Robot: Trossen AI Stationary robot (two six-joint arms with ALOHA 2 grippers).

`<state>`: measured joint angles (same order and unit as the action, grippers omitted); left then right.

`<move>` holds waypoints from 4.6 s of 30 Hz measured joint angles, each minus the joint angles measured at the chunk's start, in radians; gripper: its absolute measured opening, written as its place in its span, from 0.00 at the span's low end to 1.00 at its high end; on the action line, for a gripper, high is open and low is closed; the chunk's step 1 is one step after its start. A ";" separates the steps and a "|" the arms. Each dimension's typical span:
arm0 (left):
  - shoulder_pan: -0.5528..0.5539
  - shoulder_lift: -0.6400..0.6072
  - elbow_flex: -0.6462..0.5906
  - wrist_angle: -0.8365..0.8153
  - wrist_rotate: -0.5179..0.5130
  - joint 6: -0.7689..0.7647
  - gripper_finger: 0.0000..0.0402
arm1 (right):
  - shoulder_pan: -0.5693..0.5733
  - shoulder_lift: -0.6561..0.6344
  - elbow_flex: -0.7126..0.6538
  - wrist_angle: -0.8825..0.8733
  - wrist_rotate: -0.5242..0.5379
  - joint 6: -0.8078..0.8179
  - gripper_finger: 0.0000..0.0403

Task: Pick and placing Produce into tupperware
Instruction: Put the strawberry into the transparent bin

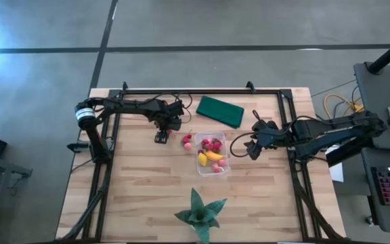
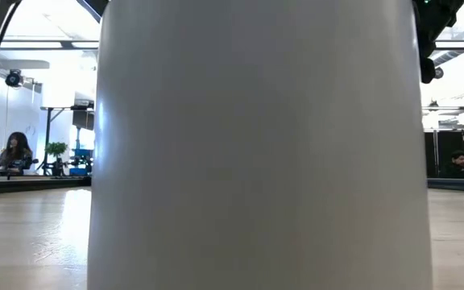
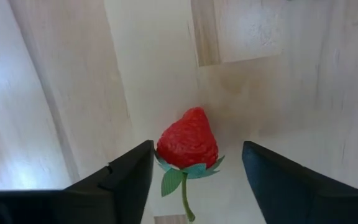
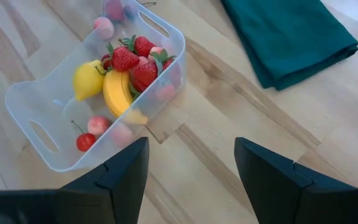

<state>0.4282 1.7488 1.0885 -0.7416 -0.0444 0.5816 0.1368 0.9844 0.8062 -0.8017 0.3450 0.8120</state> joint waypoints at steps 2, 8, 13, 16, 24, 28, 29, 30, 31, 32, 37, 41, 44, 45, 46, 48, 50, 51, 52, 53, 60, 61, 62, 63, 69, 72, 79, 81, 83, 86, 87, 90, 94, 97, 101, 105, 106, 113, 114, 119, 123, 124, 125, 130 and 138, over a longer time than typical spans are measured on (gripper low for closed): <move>0.000 0.000 0.000 0.001 -0.013 0.000 0.52 | 0.000 0.000 0.000 0.000 0.000 0.000 0.57; 0.001 0.000 0.000 0.008 -0.017 -0.001 0.37 | 0.000 0.000 0.000 0.000 0.000 0.000 0.57; 0.002 -0.001 -0.005 0.062 -0.016 -0.002 0.33 | 0.000 0.000 0.000 0.002 0.000 0.000 0.57; 0.002 -0.001 -0.009 0.084 -0.016 -0.002 0.34 | 0.000 0.000 0.000 0.004 0.000 0.000 0.57; 0.002 0.005 -0.006 0.083 -0.016 -0.076 0.32 | 0.000 0.000 0.000 0.006 0.007 0.008 0.57; -0.005 -0.035 0.004 0.070 -0.012 -0.104 0.31 | 0.000 0.000 0.000 0.006 0.010 0.008 0.57; -0.007 -0.052 0.012 0.077 -0.010 -0.111 0.31 | 0.000 0.000 0.000 0.006 0.016 0.008 0.57; -0.008 -0.073 0.017 0.083 -0.008 -0.122 0.31 | 0.000 0.000 0.000 0.007 0.021 0.008 0.57; -0.010 -0.092 0.022 0.079 -0.006 -0.129 0.31 | 0.000 0.000 0.000 0.006 0.023 0.008 0.57; -0.011 -0.108 0.027 0.079 -0.004 -0.131 0.31 | 0.000 0.000 0.000 0.007 0.024 0.008 0.57; -0.036 -0.199 0.064 0.092 0.088 -0.172 0.31 | 0.000 0.000 0.000 0.007 0.024 0.008 0.57; -0.069 -0.237 0.075 0.170 0.247 -0.236 0.31 | 0.000 0.000 0.000 0.009 0.024 0.008 0.57; -0.112 -0.231 0.074 0.279 0.344 -0.289 0.31 | 0.000 0.000 -0.001 0.022 0.024 0.008 0.57; -0.130 -0.220 0.074 0.324 0.367 -0.306 0.31 | 0.000 0.000 -0.001 0.027 0.024 0.008 0.57; -0.144 -0.207 0.074 0.359 0.384 -0.325 0.31 | 0.000 0.000 0.000 0.031 0.024 0.008 0.57; -0.176 -0.164 0.074 0.419 0.412 -0.364 0.31 | 0.000 0.000 -0.001 0.034 0.024 0.018 0.57; -0.199 -0.117 0.082 0.481 0.445 -0.414 0.31 | 0.000 0.000 -0.001 0.033 0.023 0.026 0.57; -0.210 -0.093 0.087 0.491 0.472 -0.439 0.31 | 0.000 0.000 -0.001 0.033 0.023 0.029 0.57; -0.219 -0.065 0.097 0.501 0.493 -0.465 0.31 | 0.000 0.000 -0.001 0.033 0.024 0.033 0.57; -0.228 -0.039 0.108 0.509 0.500 -0.486 0.31 | 0.000 0.000 -0.001 0.032 0.023 0.034 0.57; -0.264 0.052 0.156 0.500 0.456 -0.626 0.39 | 0.000 0.005 -0.001 0.030 0.016 0.053 0.57; -0.266 0.053 0.162 0.505 0.455 -0.628 0.42 | 0.000 0.006 -0.001 0.029 0.015 0.053 0.57; -0.267 0.052 0.166 0.504 0.455 -0.629 0.45 | 0.000 0.006 -0.001 0.030 0.015 0.053 0.57; -0.267 0.051 0.170 0.499 0.453 -0.629 0.48 | 0.000 0.007 -0.001 0.031 0.015 0.053 0.57; -0.266 -0.005 0.170 0.428 0.388 -0.624 0.65 | 0.000 0.007 -0.002 0.029 0.015 0.044 0.57; -0.265 -0.051 0.172 0.281 0.238 -0.567 0.68 | 0.000 0.007 -0.002 0.028 0.015 0.030 0.57; -0.260 -0.149 0.133 0.068 0.012 -0.339 0.69 | 0.000 0.007 -0.009 0.029 0.020 0.022 0.57; -0.251 -0.148 0.114 0.068 0.009 -0.315 0.69 | 0.000 0.007 -0.013 0.029 0.022 0.019 0.57; -0.235 -0.148 0.085 0.083 0.007 -0.313 0.69 | 0.000 0.007 -0.017 0.030 0.023 0.018 0.57; -0.218 -0.131 0.040 0.123 0.000 -0.312 0.69 | 0.000 0.007 -0.023 0.030 0.023 0.018 0.57; -0.215 -0.129 0.025 0.135 0.000 -0.309 0.68 | 0.000 0.008 -0.024 0.029 0.023 0.019 0.57; -0.211 -0.132 -0.018 0.243 0.001 -0.252 0.66 | 0.000 0.012 -0.025 0.030 0.023 0.022 0.57; -0.203 -0.132 -0.063 0.325 0.007 -0.209 0.60 | 0.000 0.022 -0.025 0.029 0.024 0.030 0.57; -0.191 -0.132 -0.080 0.344 0.018 -0.211 0.56 | 0.000 0.021 -0.026 0.030 0.026 0.044 0.57; -0.168 -0.132 -0.083 0.347 0.046 -0.234 0.55 | 0.000 0.021 -0.026 0.030 0.047 0.050 0.57; -0.153 -0.120 -0.083 0.385 0.065 -0.235 0.55 | 0.000 0.031 -0.026 0.030 0.062 0.050 0.57; -0.151 -0.114 -0.082 0.391 0.065 -0.235 0.55 | 0.000 0.032 -0.026 0.030 0.067 0.051 0.57; -0.148 -0.064 -0.079 0.393 0.086 -0.237 0.55 | 0.000 0.039 -0.026 0.030 0.067 0.053 0.57; -0.148 -0.064 -0.079 0.394 0.087 -0.238 0.55 | 0.000 0.040 -0.026 0.029 0.067 0.055 0.57; -0.148 -0.064 -0.079 0.394 0.101 -0.239 0.55 | 0.000 0.046 -0.026 0.029 0.068 0.060 0.57; -0.149 -0.051 -0.081 0.392 0.132 -0.264 0.55 | 0.000 0.053 -0.025 0.029 0.076 0.060 0.57; -0.149 -0.048 -0.081 0.399 0.133 -0.278 0.55 | 0.000 0.055 -0.025 0.029 0.076 0.060 0.57; -0.149 -0.041 -0.079 0.410 0.135 -0.288 0.55 | 0.000 0.058 -0.025 0.030 0.076 0.060 0.57; -0.150 -0.007 -0.075 0.439 0.144 -0.314 0.55 | 0.000 0.060 -0.025 0.029 0.076 0.067 0.57; -0.149 0.011 -0.071 0.429 0.144 -0.314 0.55 | 0.000 0.058 -0.025 0.027 0.077 0.087 0.57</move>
<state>0.2794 1.7594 1.0173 -0.3127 0.0998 0.2675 0.1369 1.0424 0.7811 -0.7750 0.4217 0.8991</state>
